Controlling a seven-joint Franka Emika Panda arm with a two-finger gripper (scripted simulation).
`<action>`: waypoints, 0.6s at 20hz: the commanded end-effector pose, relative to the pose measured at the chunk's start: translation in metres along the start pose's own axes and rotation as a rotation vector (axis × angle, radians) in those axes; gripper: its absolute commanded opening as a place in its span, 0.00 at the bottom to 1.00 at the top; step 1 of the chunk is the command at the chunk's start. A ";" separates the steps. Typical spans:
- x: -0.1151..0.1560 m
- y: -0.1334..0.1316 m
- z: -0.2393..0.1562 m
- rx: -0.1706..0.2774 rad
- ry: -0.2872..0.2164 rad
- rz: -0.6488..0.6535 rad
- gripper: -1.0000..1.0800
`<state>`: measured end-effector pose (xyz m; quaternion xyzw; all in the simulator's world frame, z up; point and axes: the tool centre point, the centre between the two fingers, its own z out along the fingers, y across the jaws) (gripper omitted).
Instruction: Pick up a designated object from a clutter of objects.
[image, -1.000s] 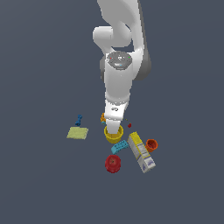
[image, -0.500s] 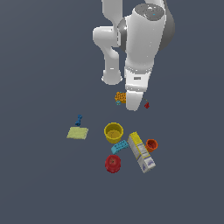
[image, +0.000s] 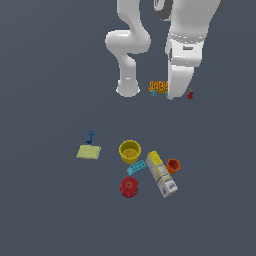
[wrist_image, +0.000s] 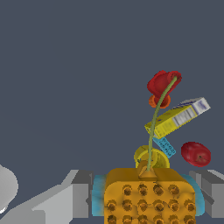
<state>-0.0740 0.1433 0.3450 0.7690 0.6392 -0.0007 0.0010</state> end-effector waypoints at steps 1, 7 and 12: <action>0.010 -0.008 -0.016 0.001 0.001 0.001 0.00; 0.025 -0.019 -0.040 0.001 0.001 0.001 0.00; 0.029 -0.021 -0.047 0.001 0.002 0.002 0.00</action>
